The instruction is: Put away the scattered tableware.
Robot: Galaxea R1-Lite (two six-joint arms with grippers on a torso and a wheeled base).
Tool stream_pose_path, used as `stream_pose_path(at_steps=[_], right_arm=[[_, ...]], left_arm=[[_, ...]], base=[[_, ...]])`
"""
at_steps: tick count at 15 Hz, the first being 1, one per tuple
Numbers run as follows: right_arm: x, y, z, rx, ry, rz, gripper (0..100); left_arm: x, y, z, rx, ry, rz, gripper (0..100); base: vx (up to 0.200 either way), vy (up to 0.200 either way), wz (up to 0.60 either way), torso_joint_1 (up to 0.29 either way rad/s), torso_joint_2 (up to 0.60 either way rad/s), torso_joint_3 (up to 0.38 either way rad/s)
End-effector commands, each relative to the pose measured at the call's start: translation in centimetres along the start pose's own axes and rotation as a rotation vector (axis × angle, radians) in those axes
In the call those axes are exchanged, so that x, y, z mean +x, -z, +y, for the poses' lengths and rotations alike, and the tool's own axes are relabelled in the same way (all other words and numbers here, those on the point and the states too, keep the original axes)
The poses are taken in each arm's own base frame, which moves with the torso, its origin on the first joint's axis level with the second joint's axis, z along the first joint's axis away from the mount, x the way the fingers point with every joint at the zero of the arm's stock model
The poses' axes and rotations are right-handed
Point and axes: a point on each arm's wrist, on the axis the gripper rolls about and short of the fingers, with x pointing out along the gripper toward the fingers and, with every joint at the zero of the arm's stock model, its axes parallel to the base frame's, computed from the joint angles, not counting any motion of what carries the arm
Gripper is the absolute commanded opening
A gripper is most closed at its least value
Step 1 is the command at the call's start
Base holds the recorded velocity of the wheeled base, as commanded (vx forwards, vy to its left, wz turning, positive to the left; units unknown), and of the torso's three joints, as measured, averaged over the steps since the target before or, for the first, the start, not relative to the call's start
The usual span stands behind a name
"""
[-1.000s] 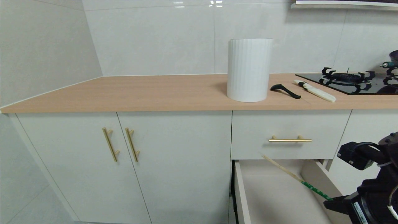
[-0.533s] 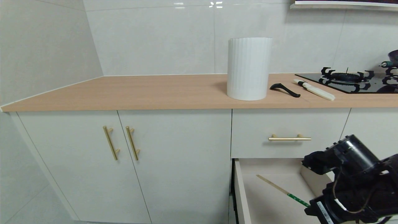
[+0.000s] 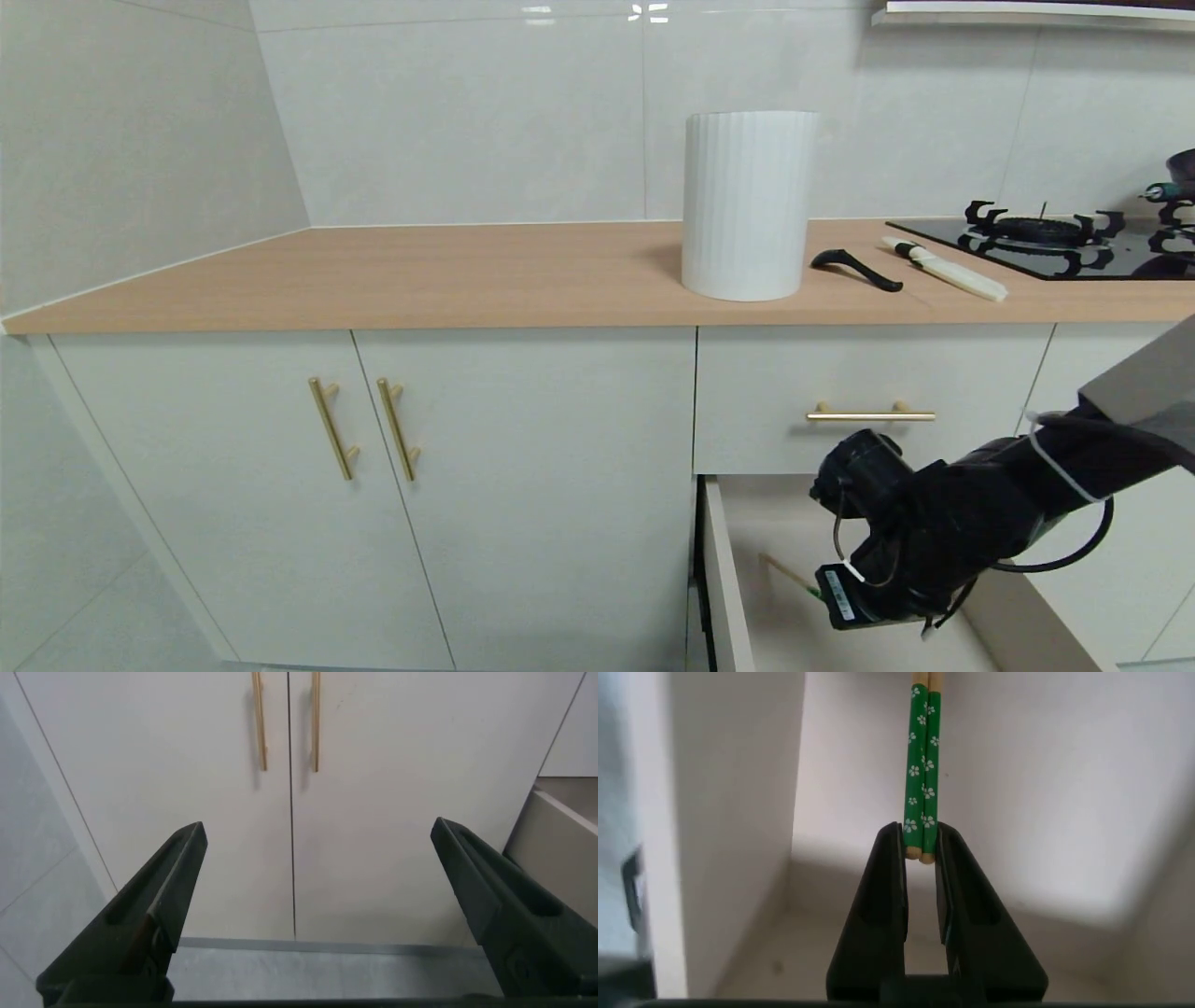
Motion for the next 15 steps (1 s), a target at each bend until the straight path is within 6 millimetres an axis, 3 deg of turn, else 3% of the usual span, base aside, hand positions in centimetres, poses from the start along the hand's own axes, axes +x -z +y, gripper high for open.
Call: stream_pose_path(at_steps=[1, 4, 13, 14, 15], right_arm=[[2.8, 0.5, 0.8, -0.02, 0.012, 0.075, 0], [3.9, 0.7, 1.6, 0.023, 0.016, 0.069, 0], [3.9, 0.7, 1.6, 0.025, 0.017, 0.069, 0], [3.9, 0.7, 1.6, 0.025, 0.016, 0.069, 100], [3.9, 0.7, 1.6, 0.025, 0.016, 0.069, 100]], left_arm=[[0.0, 0.0, 0.0, -0.001, -0.001, 0.0, 100], [0.0, 0.0, 0.0, -0.001, -0.001, 0.0, 100], [0.0, 0.0, 0.0, -0.001, -0.001, -0.001, 100], [0.0, 0.0, 0.0, -0.001, -0.001, -0.001, 100], [0.0, 0.0, 0.0, -0.001, -0.001, 0.0, 100]], base=[[0.0, 0.0, 0.0, 0.0, 0.0, 0.0], [0.0, 0.0, 0.0, 0.0, 0.0, 0.0], [0.0, 0.0, 0.0, 0.0, 0.0, 0.0], [0.0, 0.0, 0.0, 0.0, 0.0, 0.0], [0.0, 0.0, 0.0, 0.0, 0.0, 0.0]])
